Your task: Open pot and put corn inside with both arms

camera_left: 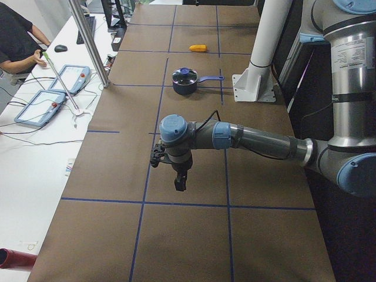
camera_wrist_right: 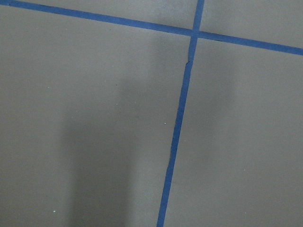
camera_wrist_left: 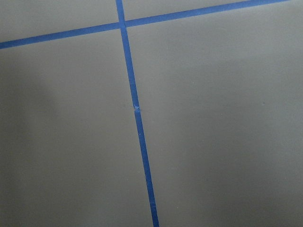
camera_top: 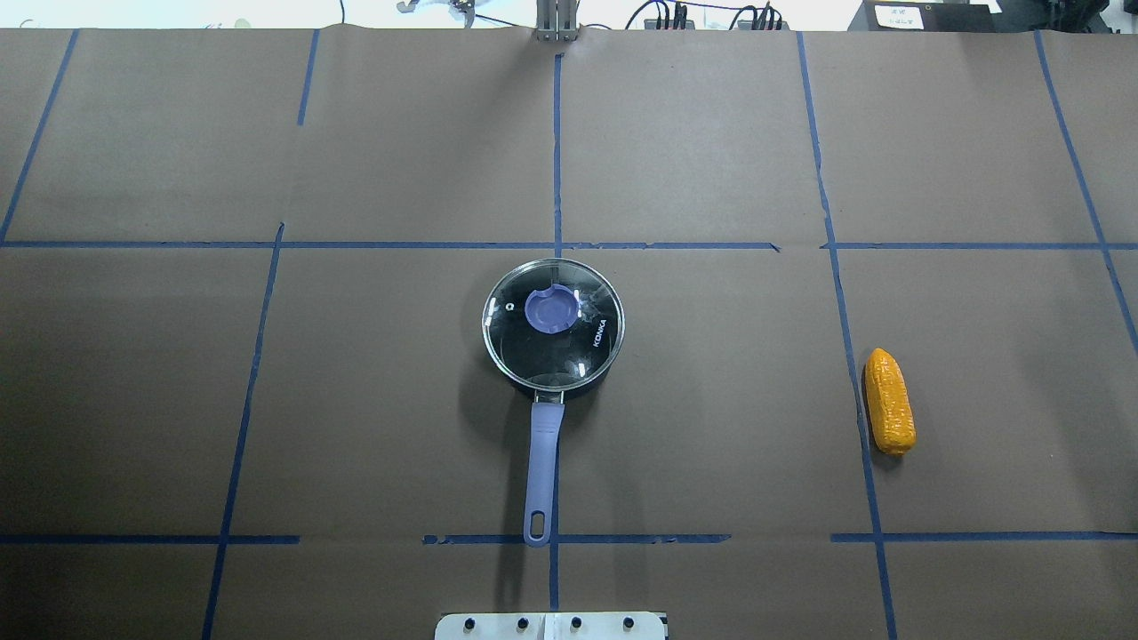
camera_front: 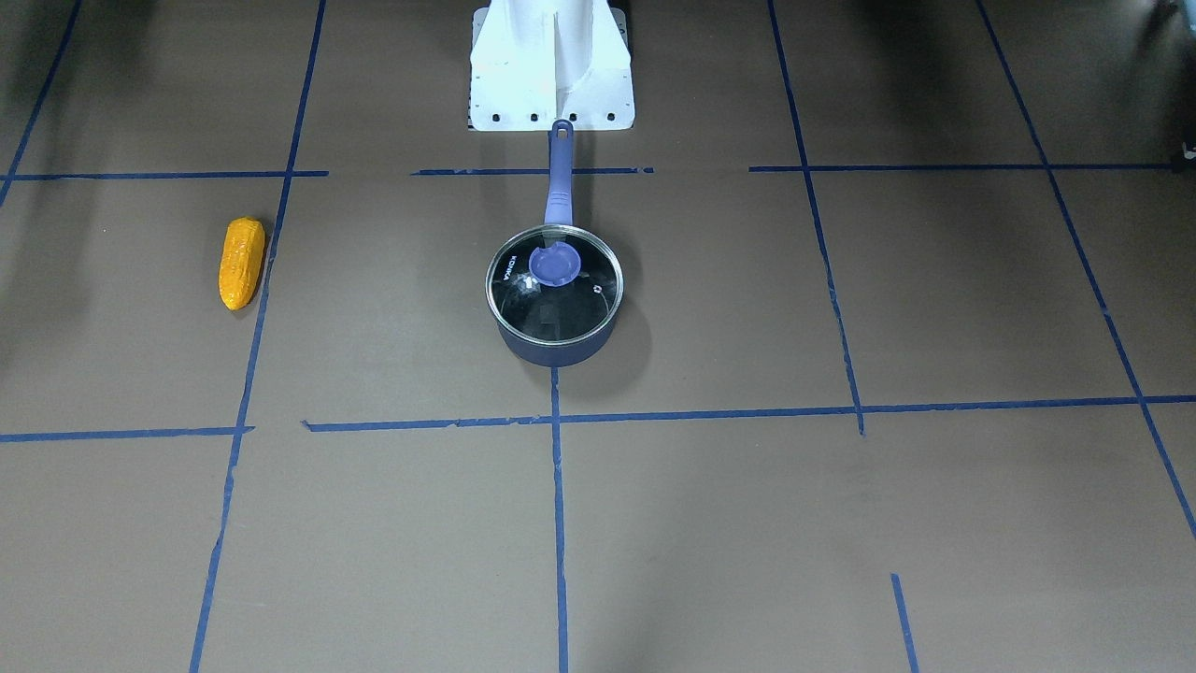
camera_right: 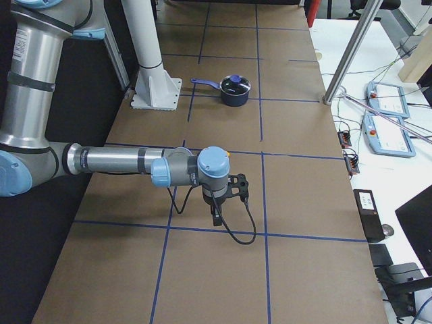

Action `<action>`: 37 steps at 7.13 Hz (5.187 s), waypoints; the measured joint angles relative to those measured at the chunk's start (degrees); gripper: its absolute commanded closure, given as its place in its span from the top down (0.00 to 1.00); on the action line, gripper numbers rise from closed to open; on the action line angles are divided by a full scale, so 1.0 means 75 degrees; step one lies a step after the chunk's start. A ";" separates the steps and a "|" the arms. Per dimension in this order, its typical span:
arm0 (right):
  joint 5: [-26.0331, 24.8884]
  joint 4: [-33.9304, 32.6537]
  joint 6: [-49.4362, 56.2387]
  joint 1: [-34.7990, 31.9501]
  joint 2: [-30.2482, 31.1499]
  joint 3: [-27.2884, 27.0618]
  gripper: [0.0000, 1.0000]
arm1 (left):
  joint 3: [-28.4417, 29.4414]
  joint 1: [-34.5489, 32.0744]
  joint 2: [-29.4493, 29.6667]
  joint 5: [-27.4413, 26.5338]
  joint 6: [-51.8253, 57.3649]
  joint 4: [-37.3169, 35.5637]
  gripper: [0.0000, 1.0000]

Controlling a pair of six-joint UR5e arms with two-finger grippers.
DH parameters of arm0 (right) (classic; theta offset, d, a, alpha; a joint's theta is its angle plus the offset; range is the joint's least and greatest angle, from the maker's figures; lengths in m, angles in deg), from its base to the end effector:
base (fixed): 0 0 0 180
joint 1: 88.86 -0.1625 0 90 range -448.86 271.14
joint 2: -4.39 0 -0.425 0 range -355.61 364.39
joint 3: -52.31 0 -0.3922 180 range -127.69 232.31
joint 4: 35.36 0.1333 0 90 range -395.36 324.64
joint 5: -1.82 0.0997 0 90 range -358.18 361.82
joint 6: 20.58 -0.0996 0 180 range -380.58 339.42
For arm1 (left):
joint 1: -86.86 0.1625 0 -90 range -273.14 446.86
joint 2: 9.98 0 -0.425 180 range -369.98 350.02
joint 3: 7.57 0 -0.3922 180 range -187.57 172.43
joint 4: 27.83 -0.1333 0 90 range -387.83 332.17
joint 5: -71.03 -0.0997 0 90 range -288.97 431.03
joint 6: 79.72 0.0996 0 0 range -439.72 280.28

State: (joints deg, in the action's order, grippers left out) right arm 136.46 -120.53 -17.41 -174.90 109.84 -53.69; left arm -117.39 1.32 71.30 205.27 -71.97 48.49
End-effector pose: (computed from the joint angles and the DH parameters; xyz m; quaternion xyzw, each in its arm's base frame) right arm 0.0366 -0.3883 0.6296 0.0408 -0.3797 -0.0752 0.9212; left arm -0.0312 -0.4205 0.5829 -0.0100 0.3769 0.0901 0.9218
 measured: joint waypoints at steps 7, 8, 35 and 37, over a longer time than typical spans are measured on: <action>0.0037 -0.0011 0.0000 0.0000 -0.0002 0.0001 1.00 | -0.0087 -0.0002 -0.0011 0.0085 -0.0050 0.0004 1.00; 0.0040 -0.0012 -0.0003 0.0000 -0.0003 0.0001 1.00 | -0.0085 -0.0003 -0.0037 0.0090 -0.0053 -0.0001 1.00; 0.0456 0.0000 0.0128 0.0011 0.0025 -0.0027 1.00 | 0.2885 0.7303 0.8402 -0.3246 -0.9781 0.0836 0.00; 0.0454 0.0000 0.0112 0.0012 0.0022 -0.0017 1.00 | 0.1732 0.6988 0.7827 -0.3247 -0.9754 0.0506 0.00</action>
State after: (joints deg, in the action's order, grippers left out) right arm 139.86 -120.53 -16.57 -174.81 110.01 -53.82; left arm -104.40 53.73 130.01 180.91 -145.12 52.29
